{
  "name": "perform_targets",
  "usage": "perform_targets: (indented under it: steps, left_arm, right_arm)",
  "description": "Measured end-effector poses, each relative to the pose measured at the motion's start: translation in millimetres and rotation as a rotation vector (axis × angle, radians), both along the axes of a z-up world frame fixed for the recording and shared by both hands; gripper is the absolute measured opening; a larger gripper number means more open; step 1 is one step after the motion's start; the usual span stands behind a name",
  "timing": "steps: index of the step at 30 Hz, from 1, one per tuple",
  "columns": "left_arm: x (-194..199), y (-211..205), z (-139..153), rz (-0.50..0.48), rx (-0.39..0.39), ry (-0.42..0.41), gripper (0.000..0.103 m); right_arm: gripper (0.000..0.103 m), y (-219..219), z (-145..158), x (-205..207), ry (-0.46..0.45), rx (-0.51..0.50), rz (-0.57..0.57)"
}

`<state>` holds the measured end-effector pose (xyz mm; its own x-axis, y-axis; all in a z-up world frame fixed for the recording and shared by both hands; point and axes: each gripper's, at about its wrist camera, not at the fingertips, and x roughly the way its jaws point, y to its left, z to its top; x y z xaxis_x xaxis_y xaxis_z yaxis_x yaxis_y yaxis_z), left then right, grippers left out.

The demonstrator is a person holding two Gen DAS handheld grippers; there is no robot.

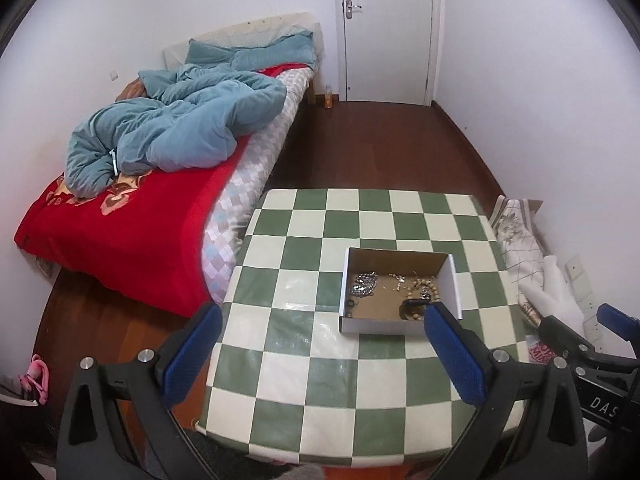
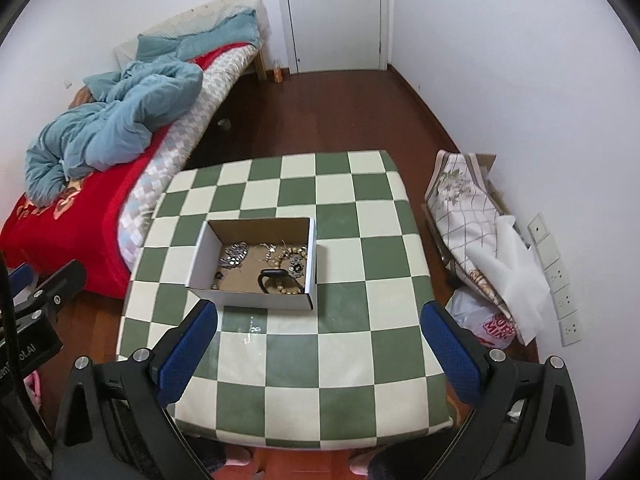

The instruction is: Organize jewelry

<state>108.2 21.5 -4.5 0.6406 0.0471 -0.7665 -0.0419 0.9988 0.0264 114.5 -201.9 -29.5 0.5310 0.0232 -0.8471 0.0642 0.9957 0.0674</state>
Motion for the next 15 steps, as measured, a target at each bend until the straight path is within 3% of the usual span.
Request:
perform_targets:
  steps: [6, 15]
  left_arm:
    - [-19.9, 0.2, 26.8, -0.004, -0.03, 0.001, 0.103]
    - [-16.3, -2.5, 49.2, -0.013, -0.045, 0.008, 0.103]
  right_arm:
    - [0.103, 3.0, 39.7, -23.8, -0.032, -0.012, 0.021]
    - [0.103, -1.4, 85.1, -24.9, -0.049, -0.024, 0.014]
